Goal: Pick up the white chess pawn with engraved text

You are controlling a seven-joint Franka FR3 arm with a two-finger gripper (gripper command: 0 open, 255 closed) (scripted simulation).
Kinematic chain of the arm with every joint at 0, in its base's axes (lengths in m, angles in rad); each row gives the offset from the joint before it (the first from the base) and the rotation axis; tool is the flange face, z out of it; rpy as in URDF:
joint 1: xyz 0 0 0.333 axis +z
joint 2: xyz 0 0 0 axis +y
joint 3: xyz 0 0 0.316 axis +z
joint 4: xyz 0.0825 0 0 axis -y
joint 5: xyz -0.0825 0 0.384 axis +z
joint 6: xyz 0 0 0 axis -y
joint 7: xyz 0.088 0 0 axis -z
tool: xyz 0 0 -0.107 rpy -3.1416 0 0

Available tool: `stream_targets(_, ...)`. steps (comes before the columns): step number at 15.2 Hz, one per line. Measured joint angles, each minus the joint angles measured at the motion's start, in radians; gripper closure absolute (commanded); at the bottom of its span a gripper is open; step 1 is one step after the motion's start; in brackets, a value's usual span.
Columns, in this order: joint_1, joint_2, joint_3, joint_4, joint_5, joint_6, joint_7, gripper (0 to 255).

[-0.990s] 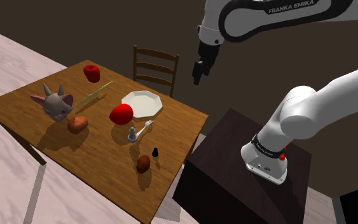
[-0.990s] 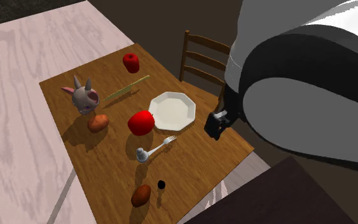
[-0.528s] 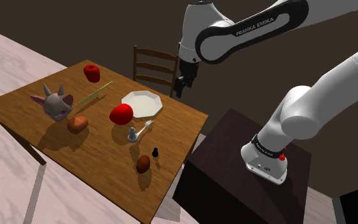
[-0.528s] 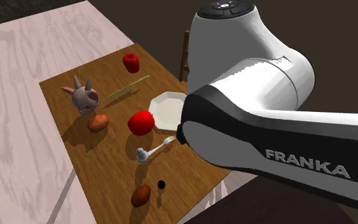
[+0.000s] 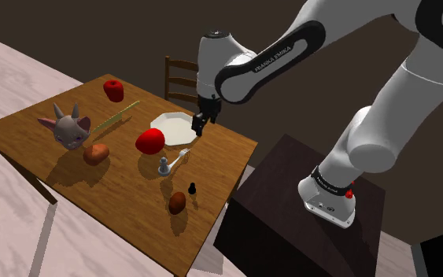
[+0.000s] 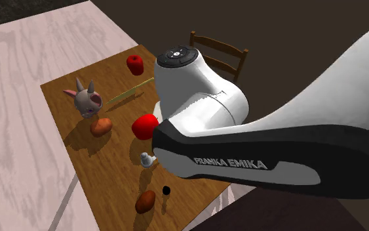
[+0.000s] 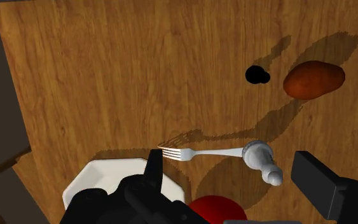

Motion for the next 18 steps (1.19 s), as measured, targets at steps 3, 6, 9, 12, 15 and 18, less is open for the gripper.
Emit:
stream_targets(3, 0.021, 0.111, 0.011, 0.063, -0.044, 0.048, 0.057, 0)
stream_targets(6, 0.048, 0.232, 0.006, 0.141, -0.096, 0.090, 0.107, 0)
stream_targets(9, 0.082, 0.349, -0.007, 0.223, -0.142, 0.124, 0.151, 0)
stream_targets(12, 0.117, 0.457, -0.021, 0.318, -0.175, 0.139, 0.182, 0)
stream_targets(15, 0.161, 0.568, -0.035, 0.430, -0.201, 0.141, 0.214, 0)
stream_targets(18, 0.186, 0.653, -0.049, 0.504, -0.217, 0.153, 0.228, 0)
